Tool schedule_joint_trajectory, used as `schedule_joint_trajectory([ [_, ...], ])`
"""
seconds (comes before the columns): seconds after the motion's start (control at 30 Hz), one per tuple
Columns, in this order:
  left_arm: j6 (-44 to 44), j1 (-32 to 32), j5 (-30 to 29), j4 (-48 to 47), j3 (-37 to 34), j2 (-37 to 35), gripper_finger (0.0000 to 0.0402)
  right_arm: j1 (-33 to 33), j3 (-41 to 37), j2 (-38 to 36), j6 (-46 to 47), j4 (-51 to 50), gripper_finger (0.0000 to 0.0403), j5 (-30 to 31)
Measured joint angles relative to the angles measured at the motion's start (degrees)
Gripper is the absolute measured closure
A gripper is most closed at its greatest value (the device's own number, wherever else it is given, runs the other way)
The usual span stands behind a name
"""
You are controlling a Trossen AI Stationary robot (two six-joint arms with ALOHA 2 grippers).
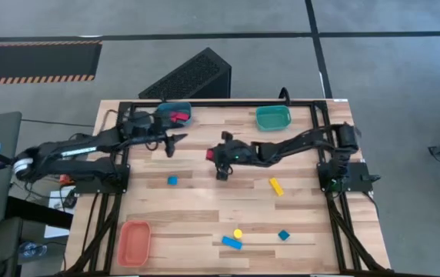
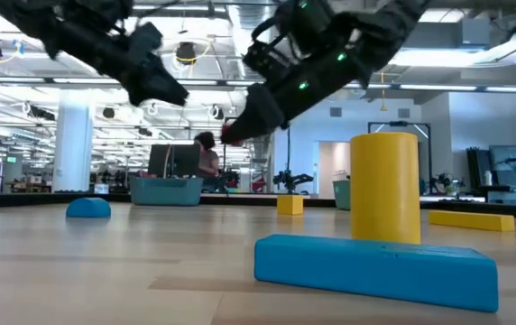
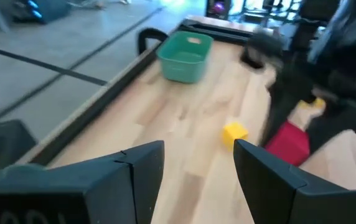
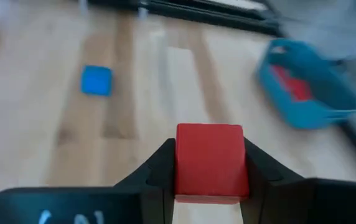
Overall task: Sort & place blocks by color
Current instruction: Put the red block into the blue bin
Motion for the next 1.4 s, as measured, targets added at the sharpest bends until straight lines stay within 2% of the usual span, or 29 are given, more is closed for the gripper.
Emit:
schedule_joint_trajectory([
  [0.17,-7.9,-1.8,4.4,15.2,0.0,12.3,0.0219,1.4,0.1,-2.2,-10.7,0.2,0.0281,10.4],
  [0.3,-19.6,-2.2,11.1,25.8,0.0,18.6,0.0212,2.2,0.1,-2.4,-14.4,0.9,0.0281,12.5],
  [0.4,-24.3,-3.4,12.9,32.1,0.0,22.8,0.0195,3.0,0.1,-2.4,-16.9,2.2,0.0281,14.3],
  [0.6,-29.0,-4.8,13.5,36.1,0.1,27.6,0.0151,4.4,0.1,-2.3,-19.7,3.1,0.0281,19.9],
  [0.77,-29.6,-6.2,16.1,37.7,0.4,29.2,0.0140,5.1,0.1,-2.3,-19.4,3.6,0.0281,20.1],
  [0.93,-29.2,-7.1,13.4,39.6,0.5,29.2,0.0171,5.1,0.1,-2.3,-20.8,6.0,0.0281,19.7],
  [1.03,-29.6,-7.2,13.8,40.3,0.5,29.1,0.0212,5.0,0.1,-2.3,-21.5,7.0,0.0281,19.6],
  [1.17,-29.6,-7.1,14.9,40.2,0.5,29.0,0.0286,5.1,0.1,-2.3,-23.1,6.8,0.0281,18.4],
  [1.23,-29.7,-6.6,14.7,40.1,0.6,28.8,0.0299,4.9,0.1,-2.3,-23.5,7.0,0.0282,19.1],
  [1.3,-28.6,-5.6,14.8,40.2,0.7,28.6,0.0299,4.6,0.1,-2.3,-22.0,7.6,0.0260,20.6],
  [1.4,-24.3,-2.7,14.0,39.4,0.6,27.6,0.0300,4.0,0.2,-2.3,-15.4,8.3,0.0183,25.4],
])
